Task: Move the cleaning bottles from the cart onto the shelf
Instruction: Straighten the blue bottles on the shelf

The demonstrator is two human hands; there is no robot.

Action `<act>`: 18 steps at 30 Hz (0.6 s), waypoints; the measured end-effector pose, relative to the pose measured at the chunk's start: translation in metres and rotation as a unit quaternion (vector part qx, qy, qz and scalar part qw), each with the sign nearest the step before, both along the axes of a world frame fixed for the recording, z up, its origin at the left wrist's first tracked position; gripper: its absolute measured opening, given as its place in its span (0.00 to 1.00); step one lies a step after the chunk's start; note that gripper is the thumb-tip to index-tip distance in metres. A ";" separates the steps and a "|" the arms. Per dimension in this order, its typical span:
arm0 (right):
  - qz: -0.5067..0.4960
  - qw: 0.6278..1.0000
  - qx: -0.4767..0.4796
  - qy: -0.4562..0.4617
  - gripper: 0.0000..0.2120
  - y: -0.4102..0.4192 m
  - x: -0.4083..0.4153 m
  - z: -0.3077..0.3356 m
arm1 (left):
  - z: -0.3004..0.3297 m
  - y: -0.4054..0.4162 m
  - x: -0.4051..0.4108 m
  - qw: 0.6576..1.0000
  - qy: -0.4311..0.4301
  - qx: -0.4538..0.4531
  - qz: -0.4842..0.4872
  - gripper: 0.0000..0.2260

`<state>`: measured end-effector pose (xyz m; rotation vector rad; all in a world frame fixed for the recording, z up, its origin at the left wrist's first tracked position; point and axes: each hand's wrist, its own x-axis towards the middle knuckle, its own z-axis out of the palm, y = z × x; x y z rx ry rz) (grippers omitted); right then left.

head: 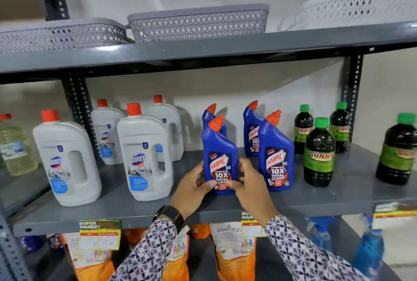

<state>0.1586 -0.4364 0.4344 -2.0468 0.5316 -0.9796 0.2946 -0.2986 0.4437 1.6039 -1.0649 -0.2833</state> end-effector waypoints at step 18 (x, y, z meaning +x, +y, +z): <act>0.008 0.998 -0.029 0.048 0.32 0.002 -0.067 0.008 | 0.003 0.020 -0.035 0.979 -0.006 -0.047 0.200 0.21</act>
